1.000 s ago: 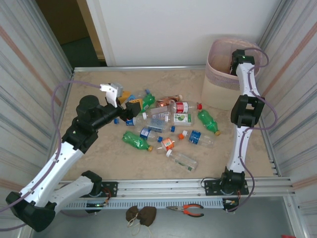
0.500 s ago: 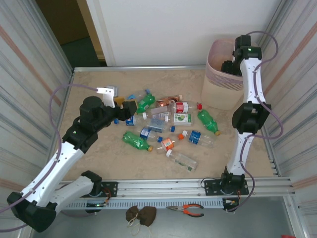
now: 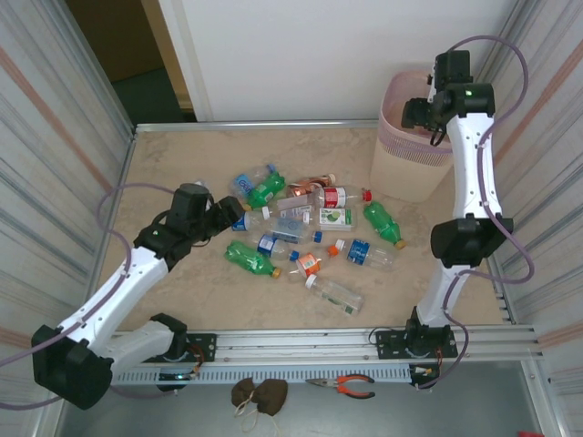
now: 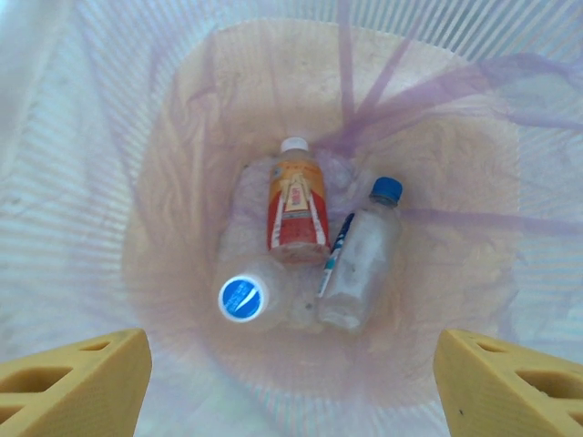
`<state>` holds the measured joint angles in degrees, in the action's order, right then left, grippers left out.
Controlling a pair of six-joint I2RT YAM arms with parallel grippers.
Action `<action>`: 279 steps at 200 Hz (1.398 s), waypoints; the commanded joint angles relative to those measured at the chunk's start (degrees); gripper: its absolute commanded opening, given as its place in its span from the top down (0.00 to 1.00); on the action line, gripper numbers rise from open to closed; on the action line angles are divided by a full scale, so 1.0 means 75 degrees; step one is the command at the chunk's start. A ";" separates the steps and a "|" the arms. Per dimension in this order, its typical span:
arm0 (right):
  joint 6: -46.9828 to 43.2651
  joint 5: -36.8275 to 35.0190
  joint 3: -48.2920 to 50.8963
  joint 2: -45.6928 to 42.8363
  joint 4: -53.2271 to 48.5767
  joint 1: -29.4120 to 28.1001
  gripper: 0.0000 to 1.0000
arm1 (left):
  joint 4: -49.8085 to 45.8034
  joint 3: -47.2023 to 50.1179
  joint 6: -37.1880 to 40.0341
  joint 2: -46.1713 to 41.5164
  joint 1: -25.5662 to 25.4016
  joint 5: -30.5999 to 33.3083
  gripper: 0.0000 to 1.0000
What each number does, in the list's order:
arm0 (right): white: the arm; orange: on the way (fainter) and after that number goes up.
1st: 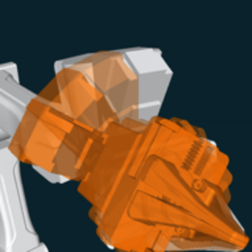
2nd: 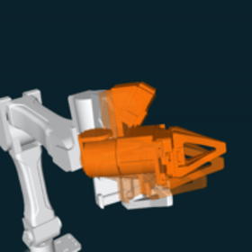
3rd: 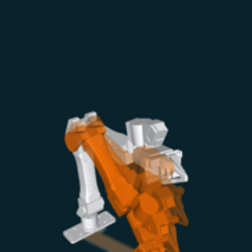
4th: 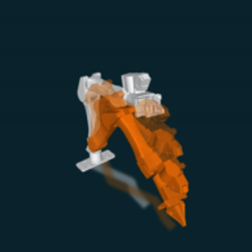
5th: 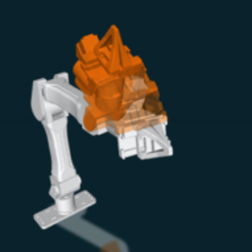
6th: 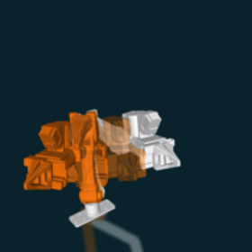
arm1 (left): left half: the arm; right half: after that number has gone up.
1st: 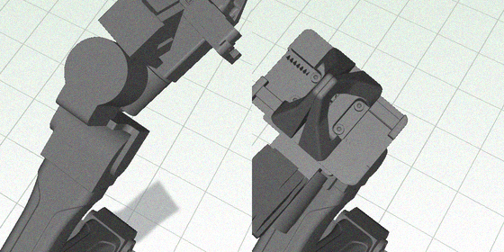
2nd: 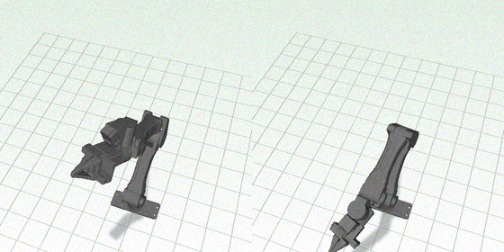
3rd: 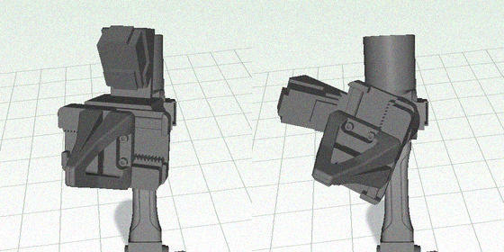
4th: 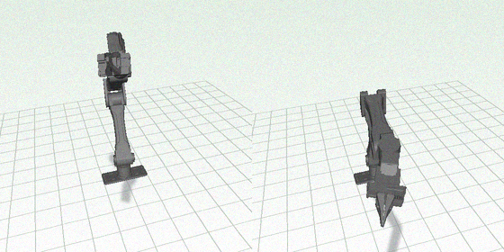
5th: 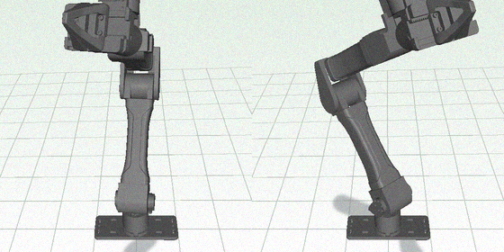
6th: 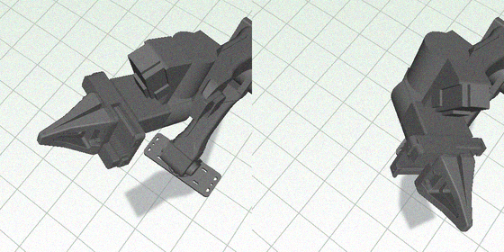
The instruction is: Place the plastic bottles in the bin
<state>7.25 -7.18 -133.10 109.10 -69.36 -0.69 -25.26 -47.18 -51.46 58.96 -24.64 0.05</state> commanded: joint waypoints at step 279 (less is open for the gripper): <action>0.0054 0.0546 0.1586 -0.1375 0.0752 -0.0487 0.19 | 0.3532 0.2893 -0.3942 0.1826 0.0883 -0.2753 0.32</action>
<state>8.47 -3.16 -120.73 99.59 -63.40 -3.90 -0.36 -25.69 -80.49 72.14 -18.41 -19.20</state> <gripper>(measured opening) 0.814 0.693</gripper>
